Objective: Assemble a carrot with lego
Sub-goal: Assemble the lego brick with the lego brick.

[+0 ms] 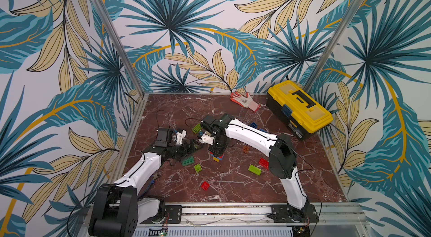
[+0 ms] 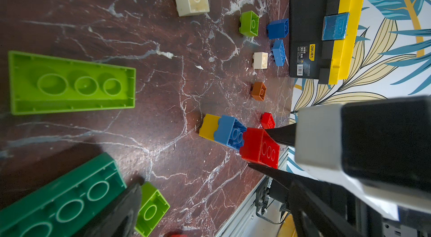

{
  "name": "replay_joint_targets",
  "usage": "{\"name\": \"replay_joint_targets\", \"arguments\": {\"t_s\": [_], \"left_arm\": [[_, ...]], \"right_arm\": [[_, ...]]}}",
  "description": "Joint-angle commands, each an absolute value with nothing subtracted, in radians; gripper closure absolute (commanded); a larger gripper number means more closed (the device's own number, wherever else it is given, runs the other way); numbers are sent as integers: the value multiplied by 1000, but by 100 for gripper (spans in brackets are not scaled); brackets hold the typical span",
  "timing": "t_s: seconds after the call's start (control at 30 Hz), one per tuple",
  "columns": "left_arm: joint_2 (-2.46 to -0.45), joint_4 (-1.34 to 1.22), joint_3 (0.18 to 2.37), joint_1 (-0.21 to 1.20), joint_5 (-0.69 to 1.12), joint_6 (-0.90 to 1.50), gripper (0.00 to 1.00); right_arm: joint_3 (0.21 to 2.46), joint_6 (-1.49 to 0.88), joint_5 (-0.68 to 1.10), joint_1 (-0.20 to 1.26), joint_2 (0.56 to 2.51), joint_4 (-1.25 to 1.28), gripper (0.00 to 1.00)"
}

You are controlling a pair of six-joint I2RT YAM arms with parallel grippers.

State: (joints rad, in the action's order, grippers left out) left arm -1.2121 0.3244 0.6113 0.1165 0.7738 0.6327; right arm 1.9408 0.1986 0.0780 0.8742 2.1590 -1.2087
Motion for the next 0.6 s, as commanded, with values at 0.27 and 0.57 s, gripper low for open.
{"name": "replay_joint_targets", "arguments": {"t_s": [0.27,0.57], "left_arm": [[-1221,300,609,119,784,611,1],[-1225,301,610,119,784,611,1]], "right_arm": [[1929,207,69,871,2188,-1189,78],[1913,209,72,863,2190,-1177,78]]}}
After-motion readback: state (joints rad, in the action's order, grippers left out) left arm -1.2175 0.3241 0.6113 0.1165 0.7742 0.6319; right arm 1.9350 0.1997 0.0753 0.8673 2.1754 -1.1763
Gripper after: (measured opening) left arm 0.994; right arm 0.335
